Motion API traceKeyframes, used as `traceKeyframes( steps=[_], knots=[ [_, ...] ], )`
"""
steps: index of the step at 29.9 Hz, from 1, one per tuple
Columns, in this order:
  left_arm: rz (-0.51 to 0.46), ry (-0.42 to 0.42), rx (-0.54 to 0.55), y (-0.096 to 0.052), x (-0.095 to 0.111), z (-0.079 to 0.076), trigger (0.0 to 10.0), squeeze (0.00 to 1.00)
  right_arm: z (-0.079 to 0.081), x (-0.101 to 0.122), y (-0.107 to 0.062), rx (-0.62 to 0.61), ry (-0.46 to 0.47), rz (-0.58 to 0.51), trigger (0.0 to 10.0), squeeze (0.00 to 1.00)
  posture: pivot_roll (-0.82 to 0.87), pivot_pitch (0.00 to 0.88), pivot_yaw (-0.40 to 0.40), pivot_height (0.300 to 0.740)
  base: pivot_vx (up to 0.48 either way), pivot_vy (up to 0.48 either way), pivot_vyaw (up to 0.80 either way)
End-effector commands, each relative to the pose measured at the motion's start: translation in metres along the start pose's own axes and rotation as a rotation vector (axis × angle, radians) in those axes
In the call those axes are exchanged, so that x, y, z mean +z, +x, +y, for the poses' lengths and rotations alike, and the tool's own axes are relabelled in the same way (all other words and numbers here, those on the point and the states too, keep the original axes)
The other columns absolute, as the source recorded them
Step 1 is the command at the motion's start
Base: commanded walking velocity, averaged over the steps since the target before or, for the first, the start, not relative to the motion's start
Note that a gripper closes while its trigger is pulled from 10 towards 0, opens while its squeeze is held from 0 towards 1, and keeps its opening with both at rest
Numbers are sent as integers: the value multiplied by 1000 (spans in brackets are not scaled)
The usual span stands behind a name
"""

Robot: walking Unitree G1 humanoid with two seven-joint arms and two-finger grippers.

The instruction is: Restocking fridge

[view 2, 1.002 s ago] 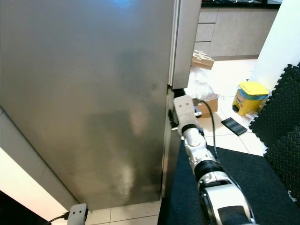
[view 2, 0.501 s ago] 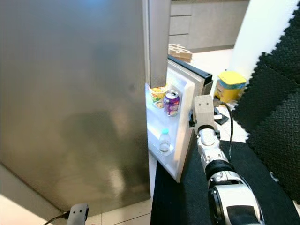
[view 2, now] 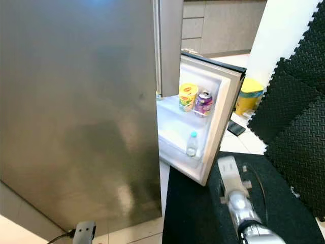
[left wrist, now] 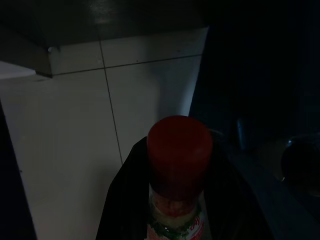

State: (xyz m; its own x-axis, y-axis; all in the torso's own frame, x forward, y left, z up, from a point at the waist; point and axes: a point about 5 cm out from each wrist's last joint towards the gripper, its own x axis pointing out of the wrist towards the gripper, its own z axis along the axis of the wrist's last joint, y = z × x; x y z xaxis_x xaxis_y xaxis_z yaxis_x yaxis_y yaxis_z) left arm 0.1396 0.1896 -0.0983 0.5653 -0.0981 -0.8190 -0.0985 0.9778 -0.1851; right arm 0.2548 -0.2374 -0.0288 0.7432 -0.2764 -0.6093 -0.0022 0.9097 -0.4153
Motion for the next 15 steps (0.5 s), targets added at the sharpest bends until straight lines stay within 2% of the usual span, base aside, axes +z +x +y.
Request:
traceKeyframes(
  steps=[1,2,3,4,7,9,11,12,13,15],
  knots=[
    [10,5,-4,0,-2,-2,10000,0,-4,-16,-3,6,-27,56,10000,0,-46,0,-28,740,0,0,0],
    [11,4,-3,0,-2,-2,10000,0,-4,-30,-6,9,-40,96,10000,0,-46,0,-26,740,0,0,0],
    [11,4,-3,0,-2,-2,10000,0,-4,-30,-6,9,-40,96,10000,0,-46,0,-26,740,0,0,0],
    [11,2,-2,0,-2,-2,10000,0,-6,-57,-14,11,-45,178,10000,0,-45,0,-26,740,0,0,0],
    [11,-1,0,0,-2,-1,10000,0,-7,-82,-23,23,-57,260,10000,0,-45,0,-26,740,0,0,0],
    [11,-2,2,0,-2,-1,10000,0,-7,-90,-26,30,-61,284,10000,0,-45,0,-26,740,0,0,0],
    [10,-10,8,0,-2,0,10000,0,-6,-109,-35,56,-90,347,10000,0,-47,0,-23,740,0,0,0],
    [10,-10,8,0,-2,0,10000,0,-6,-109,-35,56,-90,347,10000,0,-47,0,-23,740,0,0,0],
    [11,-13,12,0,-2,0,10000,0,-4,-124,-43,83,-111,398,10000,0,-47,0,-23,740,0,0,0],
    [12,-15,14,0,-2,1,10000,0,-2,-131,-47,100,-118,423,10000,0,-47,0,-23,740,0,0,0]
  ],
)
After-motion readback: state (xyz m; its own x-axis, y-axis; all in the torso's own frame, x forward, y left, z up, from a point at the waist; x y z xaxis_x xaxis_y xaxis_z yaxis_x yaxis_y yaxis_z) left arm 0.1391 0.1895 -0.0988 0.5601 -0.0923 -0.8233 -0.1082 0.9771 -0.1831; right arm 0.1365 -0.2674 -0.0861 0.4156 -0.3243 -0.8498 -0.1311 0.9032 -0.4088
